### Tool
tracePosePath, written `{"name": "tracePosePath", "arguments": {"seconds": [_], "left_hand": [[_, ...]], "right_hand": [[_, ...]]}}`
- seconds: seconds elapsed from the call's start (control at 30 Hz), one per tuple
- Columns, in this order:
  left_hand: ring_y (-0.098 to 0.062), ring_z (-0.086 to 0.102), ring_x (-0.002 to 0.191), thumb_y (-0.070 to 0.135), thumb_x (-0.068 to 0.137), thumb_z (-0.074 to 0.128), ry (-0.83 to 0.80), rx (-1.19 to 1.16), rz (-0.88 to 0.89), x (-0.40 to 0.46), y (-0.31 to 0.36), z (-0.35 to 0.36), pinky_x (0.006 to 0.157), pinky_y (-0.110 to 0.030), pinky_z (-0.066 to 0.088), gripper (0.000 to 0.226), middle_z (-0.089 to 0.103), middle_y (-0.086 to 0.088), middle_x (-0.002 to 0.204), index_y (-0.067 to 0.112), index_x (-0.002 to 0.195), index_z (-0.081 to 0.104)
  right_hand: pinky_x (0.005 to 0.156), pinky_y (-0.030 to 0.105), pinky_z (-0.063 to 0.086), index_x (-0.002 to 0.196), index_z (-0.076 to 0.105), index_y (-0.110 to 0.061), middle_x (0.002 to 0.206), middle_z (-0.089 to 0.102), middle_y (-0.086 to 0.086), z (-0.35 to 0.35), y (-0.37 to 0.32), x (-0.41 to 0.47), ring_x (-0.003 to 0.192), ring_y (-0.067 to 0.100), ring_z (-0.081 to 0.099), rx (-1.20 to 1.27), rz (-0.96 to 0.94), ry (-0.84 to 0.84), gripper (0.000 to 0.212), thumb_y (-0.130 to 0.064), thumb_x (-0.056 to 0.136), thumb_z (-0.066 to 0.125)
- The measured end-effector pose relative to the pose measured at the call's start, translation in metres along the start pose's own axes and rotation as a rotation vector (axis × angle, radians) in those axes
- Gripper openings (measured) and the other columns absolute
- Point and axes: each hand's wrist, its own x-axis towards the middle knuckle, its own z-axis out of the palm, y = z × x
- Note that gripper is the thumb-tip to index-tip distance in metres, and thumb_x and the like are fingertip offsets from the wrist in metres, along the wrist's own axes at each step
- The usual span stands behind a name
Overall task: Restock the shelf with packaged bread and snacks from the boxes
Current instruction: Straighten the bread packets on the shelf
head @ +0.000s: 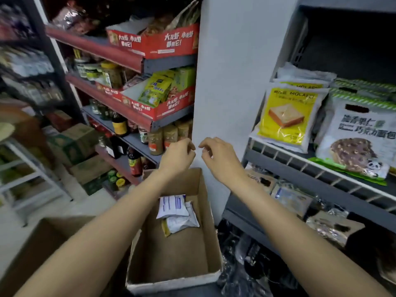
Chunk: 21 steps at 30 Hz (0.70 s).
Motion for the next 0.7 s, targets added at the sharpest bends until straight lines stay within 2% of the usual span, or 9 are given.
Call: {"name": "tracePosePath", "arguments": {"seconds": [0.13, 0.23, 0.33, 0.4, 0.47, 0.53, 0.6, 0.7], "left_hand": [[-0.031, 0.062, 0.1, 0.018, 0.089, 0.051, -0.177, 0.059, -0.198, -0.022, -0.066, 0.032, 0.082, -0.038, 0.049, 0.022, 0.066, -0.014, 0.105, 0.005, 0.102, 0.062], [-0.035, 0.061, 0.101, 0.015, 0.089, 0.05, -0.31, 0.106, -0.335, -0.029, -0.114, 0.068, 0.084, -0.04, 0.051, 0.022, 0.065, -0.018, 0.106, 0.002, 0.102, 0.061], [-0.037, 0.056, 0.11, 0.014, 0.089, 0.049, -0.445, 0.169, -0.435, -0.031, -0.163, 0.112, 0.091, -0.041, 0.049, 0.029, 0.058, -0.018, 0.119, 0.003, 0.115, 0.056], [-0.037, 0.049, 0.118, 0.022, 0.088, 0.054, -0.519, 0.219, -0.482, -0.029, -0.193, 0.144, 0.099, -0.043, 0.044, 0.045, 0.048, -0.016, 0.133, 0.01, 0.131, 0.046], [-0.038, 0.037, 0.128, 0.029, 0.091, 0.055, -0.528, 0.235, -0.592, -0.025, -0.217, 0.17, 0.105, -0.045, 0.038, 0.061, 0.031, -0.014, 0.144, 0.015, 0.143, 0.028], [-0.039, 0.03, 0.133, 0.027, 0.093, 0.055, -0.491, 0.247, -0.676, -0.019, -0.236, 0.192, 0.105, -0.047, 0.034, 0.064, 0.024, -0.016, 0.145, 0.013, 0.145, 0.02], [-0.04, 0.031, 0.131, 0.023, 0.092, 0.055, -0.442, 0.247, -0.71, -0.012, -0.252, 0.211, 0.104, -0.047, 0.034, 0.065, 0.021, -0.019, 0.145, 0.014, 0.144, 0.017], [-0.045, 0.037, 0.127, 0.012, 0.09, 0.054, -0.487, 0.17, -0.701, -0.007, -0.271, 0.236, 0.106, -0.05, 0.035, 0.077, 0.01, -0.02, 0.149, 0.028, 0.148, 0.007]], "right_hand": [[0.088, 0.04, 0.049, 0.111, 0.064, -0.009, 0.111, 0.063, 0.014, 0.086, 0.015, -0.005, 0.104, 0.03, 0.058, 0.014, 0.148, -0.233, 0.026, -0.014, 0.091, 0.047], [0.087, 0.037, 0.048, 0.112, 0.062, -0.003, 0.112, 0.064, 0.016, 0.149, 0.041, -0.005, 0.107, 0.032, 0.058, 0.033, 0.274, -0.402, 0.027, -0.01, 0.09, 0.046], [0.09, 0.032, 0.041, 0.122, 0.055, 0.001, 0.124, 0.058, 0.019, 0.211, 0.075, -0.001, 0.116, 0.034, 0.053, 0.072, 0.408, -0.532, 0.033, -0.008, 0.092, 0.045], [0.092, 0.029, 0.039, 0.127, 0.05, 0.003, 0.129, 0.055, 0.02, 0.253, 0.102, 0.002, 0.118, 0.034, 0.052, 0.119, 0.488, -0.618, 0.036, -0.005, 0.092, 0.044], [0.097, 0.028, 0.038, 0.136, 0.04, 0.0, 0.138, 0.047, 0.019, 0.29, 0.129, 0.005, 0.124, 0.033, 0.047, 0.154, 0.61, -0.668, 0.045, -0.006, 0.092, 0.046], [0.103, 0.027, 0.034, 0.147, 0.021, -0.003, 0.148, 0.034, 0.017, 0.321, 0.155, 0.006, 0.132, 0.031, 0.039, 0.178, 0.696, -0.675, 0.064, -0.005, 0.09, 0.05], [0.105, 0.028, 0.033, 0.151, 0.01, -0.01, 0.152, 0.027, 0.014, 0.345, 0.176, 0.008, 0.136, 0.031, 0.034, 0.204, 0.754, -0.665, 0.074, -0.002, 0.09, 0.051], [0.107, 0.03, 0.032, 0.151, -0.002, -0.011, 0.155, 0.019, 0.012, 0.372, 0.196, 0.011, 0.137, 0.031, 0.032, 0.205, 0.822, -0.736, 0.079, 0.001, 0.091, 0.048]]}}
